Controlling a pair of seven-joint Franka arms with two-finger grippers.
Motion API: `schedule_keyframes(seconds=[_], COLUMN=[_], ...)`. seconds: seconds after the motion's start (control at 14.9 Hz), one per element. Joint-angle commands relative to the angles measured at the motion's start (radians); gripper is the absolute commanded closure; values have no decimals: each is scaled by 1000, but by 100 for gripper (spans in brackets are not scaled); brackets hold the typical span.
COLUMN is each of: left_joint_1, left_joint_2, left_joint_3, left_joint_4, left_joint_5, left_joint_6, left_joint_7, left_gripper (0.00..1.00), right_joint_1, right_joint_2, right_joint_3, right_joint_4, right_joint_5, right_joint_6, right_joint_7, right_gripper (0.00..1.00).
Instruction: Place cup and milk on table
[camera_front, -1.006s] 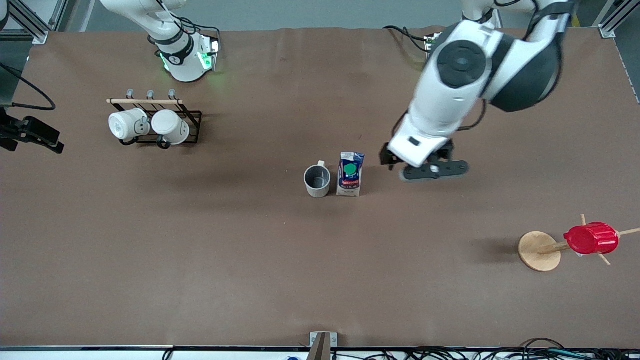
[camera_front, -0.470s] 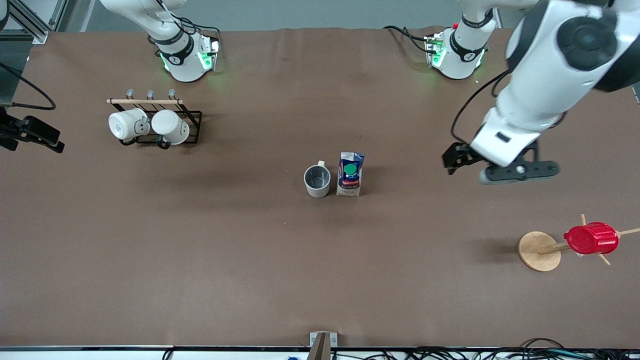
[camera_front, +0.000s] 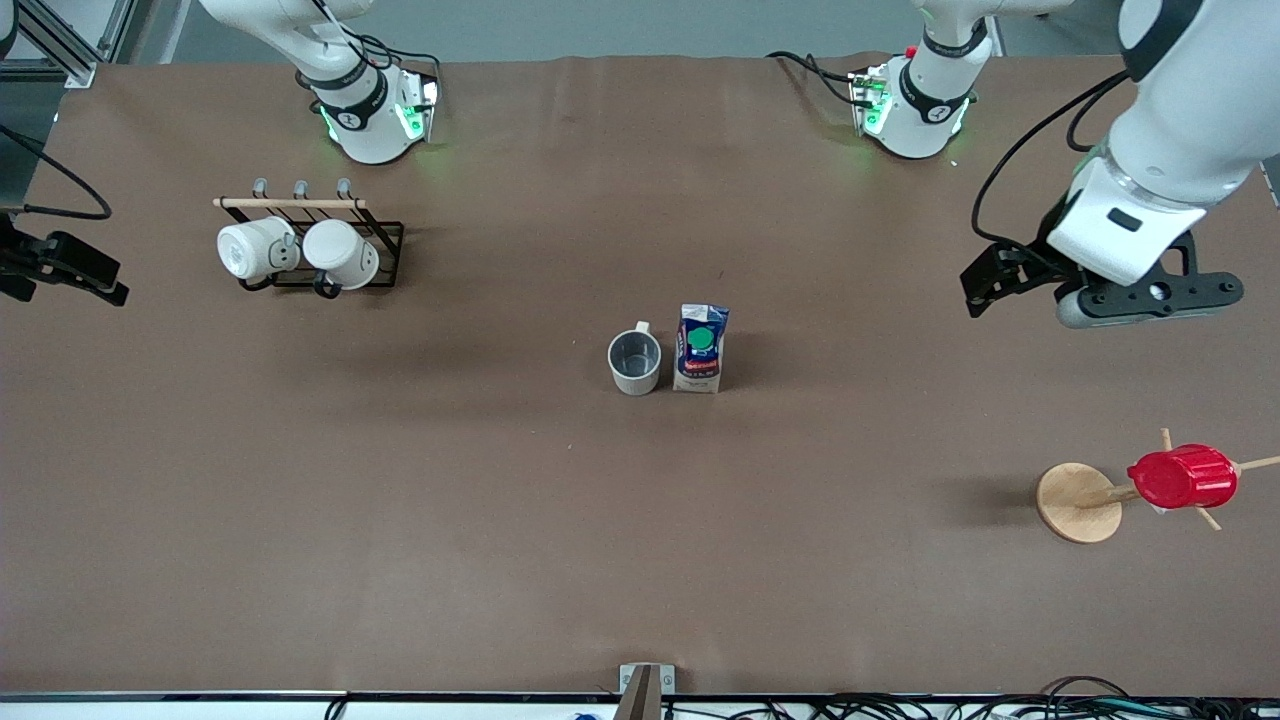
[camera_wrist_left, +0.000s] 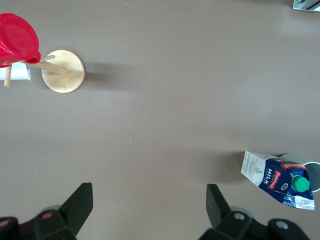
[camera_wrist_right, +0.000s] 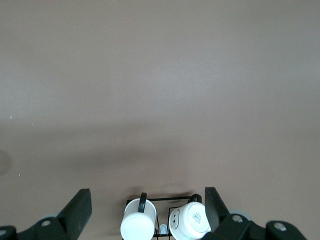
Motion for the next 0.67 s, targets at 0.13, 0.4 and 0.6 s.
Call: schedule_keyframes(seconds=[0.13, 0.4, 0.6], left_joint_1=[-23, -93, -87], left_joint_2=[-91, -183, -172], left_joint_3=[98, 220, 226], left_joint_4=[-41, -153, -152], left_joint_5=[-40, -68, -66], left_joint_6=[-53, -51, -53], left_joint_7=[160, 264, 275], left_gripper=[0, 0, 0], right_joint_1=[-2, -2, -2], right_joint_2=[-6, -6, -6], right_joint_3=[3, 3, 3], right_joint_4=[6, 7, 8], right_joint_5=[20, 18, 18], right_joint_6=[-11, -11, -11], right_joint_7=[1, 1, 1], right_gripper=[0, 0, 0])
